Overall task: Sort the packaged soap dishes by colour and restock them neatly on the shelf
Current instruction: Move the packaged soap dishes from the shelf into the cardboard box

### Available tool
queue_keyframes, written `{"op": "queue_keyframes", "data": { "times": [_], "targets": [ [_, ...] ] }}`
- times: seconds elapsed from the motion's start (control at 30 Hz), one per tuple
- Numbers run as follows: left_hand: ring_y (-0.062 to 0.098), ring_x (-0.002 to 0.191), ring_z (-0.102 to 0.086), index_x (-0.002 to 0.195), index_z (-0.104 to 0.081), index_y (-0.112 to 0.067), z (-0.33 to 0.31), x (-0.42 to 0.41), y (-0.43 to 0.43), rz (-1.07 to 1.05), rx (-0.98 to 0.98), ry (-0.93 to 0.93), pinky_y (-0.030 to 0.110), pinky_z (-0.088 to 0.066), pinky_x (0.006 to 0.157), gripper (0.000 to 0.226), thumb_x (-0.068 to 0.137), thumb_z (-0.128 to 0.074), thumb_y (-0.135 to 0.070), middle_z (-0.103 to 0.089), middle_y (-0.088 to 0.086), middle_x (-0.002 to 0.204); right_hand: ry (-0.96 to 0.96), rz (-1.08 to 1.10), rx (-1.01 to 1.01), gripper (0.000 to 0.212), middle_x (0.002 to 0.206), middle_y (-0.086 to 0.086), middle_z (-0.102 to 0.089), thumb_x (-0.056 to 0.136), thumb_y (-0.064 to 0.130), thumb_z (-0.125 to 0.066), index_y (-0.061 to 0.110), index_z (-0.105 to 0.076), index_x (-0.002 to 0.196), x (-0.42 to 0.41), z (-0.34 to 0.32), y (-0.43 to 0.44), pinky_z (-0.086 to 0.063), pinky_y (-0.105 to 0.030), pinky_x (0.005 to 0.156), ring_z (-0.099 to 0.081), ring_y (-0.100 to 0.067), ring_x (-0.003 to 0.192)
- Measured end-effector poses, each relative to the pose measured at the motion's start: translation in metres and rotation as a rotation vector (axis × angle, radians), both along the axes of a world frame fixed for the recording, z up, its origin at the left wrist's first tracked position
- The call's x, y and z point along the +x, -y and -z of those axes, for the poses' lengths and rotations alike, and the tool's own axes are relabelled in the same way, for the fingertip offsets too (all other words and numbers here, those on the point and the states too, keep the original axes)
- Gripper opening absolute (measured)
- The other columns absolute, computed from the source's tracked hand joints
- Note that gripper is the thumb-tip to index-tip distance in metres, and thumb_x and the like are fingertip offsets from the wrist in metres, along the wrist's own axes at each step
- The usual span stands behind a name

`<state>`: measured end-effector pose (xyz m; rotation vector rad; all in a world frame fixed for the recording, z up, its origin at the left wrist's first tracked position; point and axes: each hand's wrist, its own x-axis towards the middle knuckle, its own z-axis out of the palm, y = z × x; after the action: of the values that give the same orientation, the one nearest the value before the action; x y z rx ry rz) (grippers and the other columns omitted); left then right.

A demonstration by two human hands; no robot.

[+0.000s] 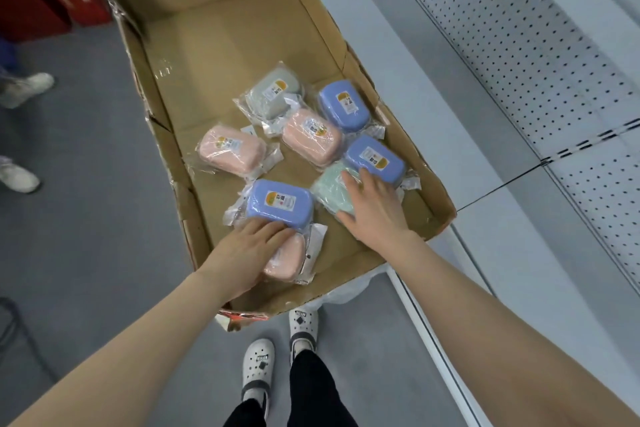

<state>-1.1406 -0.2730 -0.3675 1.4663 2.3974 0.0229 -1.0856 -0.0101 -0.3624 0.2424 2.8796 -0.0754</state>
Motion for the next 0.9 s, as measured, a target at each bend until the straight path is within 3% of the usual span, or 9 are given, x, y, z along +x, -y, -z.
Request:
{"op": "queue_keyframes", "data": {
  "times": [0.1,0.17,0.23,0.3,0.53,0.6,0.77,0.83,0.9],
  "targets": [
    [0.024,0.125,-0.049,0.142,-0.044,-0.022,0.003,-0.001,0.001,0.011,-0.02,-0.02,0.041,-0.037,0.11,0.087,0.063,-0.079,-0.017,-0.053,-0.001,0.137,-0.004,0.006,0.015,0.07,0.151,-0.02,-0.03,0.094,0.051,-0.05,0.016,-0.025,0.15,0.007,-0.002,0.003,-0.035,-0.047,0.107,-0.037,-0.038,0.133],
    [0.024,0.132,-0.043,0.146,-0.038,-0.024,-0.002,-0.002,0.001,0.023,-0.059,-0.014,0.042,-0.03,0.115,0.091,0.067,-0.08,-0.036,-0.046,-0.001,0.144,-0.027,0.007,0.024,0.067,0.149,-0.02,-0.033,0.094,0.05,-0.049,0.015,-0.029,0.149,0.013,-0.009,0.005,-0.036,-0.047,0.105,-0.04,-0.038,0.13],
    [0.022,0.136,-0.037,0.148,-0.033,-0.025,-0.011,-0.001,-0.002,0.02,-0.067,-0.019,0.04,-0.026,0.116,0.089,0.074,-0.07,-0.057,-0.04,-0.002,0.148,-0.056,0.008,0.036,0.065,0.146,-0.018,-0.037,0.094,0.047,-0.051,0.014,-0.035,0.147,0.022,-0.019,0.008,-0.038,-0.046,0.102,-0.044,-0.037,0.126],
    [0.024,0.136,-0.035,0.148,-0.033,-0.024,-0.023,-0.002,-0.005,0.005,-0.042,-0.027,0.039,-0.025,0.116,0.079,0.084,-0.056,-0.063,-0.036,0.0,0.15,-0.064,0.008,0.064,0.063,0.144,-0.017,-0.04,0.094,0.044,-0.052,0.012,-0.036,0.146,0.034,-0.033,0.011,-0.039,-0.045,0.102,-0.045,-0.036,0.125],
    [0.035,0.11,-0.057,0.127,-0.06,-0.013,-0.095,0.007,-0.026,0.096,0.144,-0.127,0.044,-0.048,0.094,0.047,0.088,-0.062,-0.04,-0.063,0.01,0.121,-0.19,0.075,0.116,0.059,0.129,-0.018,-0.055,0.087,0.034,-0.067,0.005,-0.05,0.135,0.1,-0.095,0.022,-0.047,-0.047,0.096,-0.055,-0.037,0.115],
    [0.033,0.102,-0.06,0.122,-0.063,-0.012,-0.118,0.016,-0.034,0.156,0.207,-0.169,0.045,-0.052,0.086,0.044,0.086,-0.066,-0.037,-0.066,0.008,0.113,-0.227,0.094,0.17,0.057,0.127,-0.016,-0.056,0.088,0.035,-0.063,0.007,-0.049,0.136,0.126,-0.117,0.025,-0.045,-0.046,0.095,-0.054,-0.036,0.114],
    [0.033,0.102,-0.061,0.118,-0.065,-0.012,-0.169,0.058,-0.064,0.345,0.396,-0.254,0.046,-0.052,0.087,0.04,0.085,-0.065,-0.035,-0.067,0.008,0.111,-0.351,0.184,0.269,0.052,0.119,-0.016,-0.058,0.093,0.036,-0.043,0.004,-0.051,0.133,0.205,-0.165,0.035,-0.044,-0.045,0.092,-0.054,-0.036,0.11],
    [0.032,0.105,-0.059,0.119,-0.063,-0.014,-0.188,0.079,-0.077,0.416,0.462,-0.245,0.048,-0.051,0.087,0.041,0.09,-0.051,-0.041,-0.066,0.007,0.114,-0.383,0.227,0.324,0.051,0.12,-0.018,-0.058,0.091,0.034,-0.055,0.003,-0.052,0.132,0.241,-0.181,0.036,-0.045,-0.046,0.093,-0.055,-0.037,0.112],
    [0.031,0.106,-0.058,0.117,-0.064,-0.015,-0.205,0.101,-0.092,0.494,0.519,-0.263,0.046,-0.051,0.089,0.038,0.09,-0.053,-0.039,-0.066,0.006,0.115,-0.408,0.279,0.376,0.054,0.121,-0.02,-0.059,0.087,0.03,-0.067,0.001,-0.054,0.13,0.28,-0.196,0.037,-0.046,-0.047,0.094,-0.055,-0.038,0.113]
  ]
}}
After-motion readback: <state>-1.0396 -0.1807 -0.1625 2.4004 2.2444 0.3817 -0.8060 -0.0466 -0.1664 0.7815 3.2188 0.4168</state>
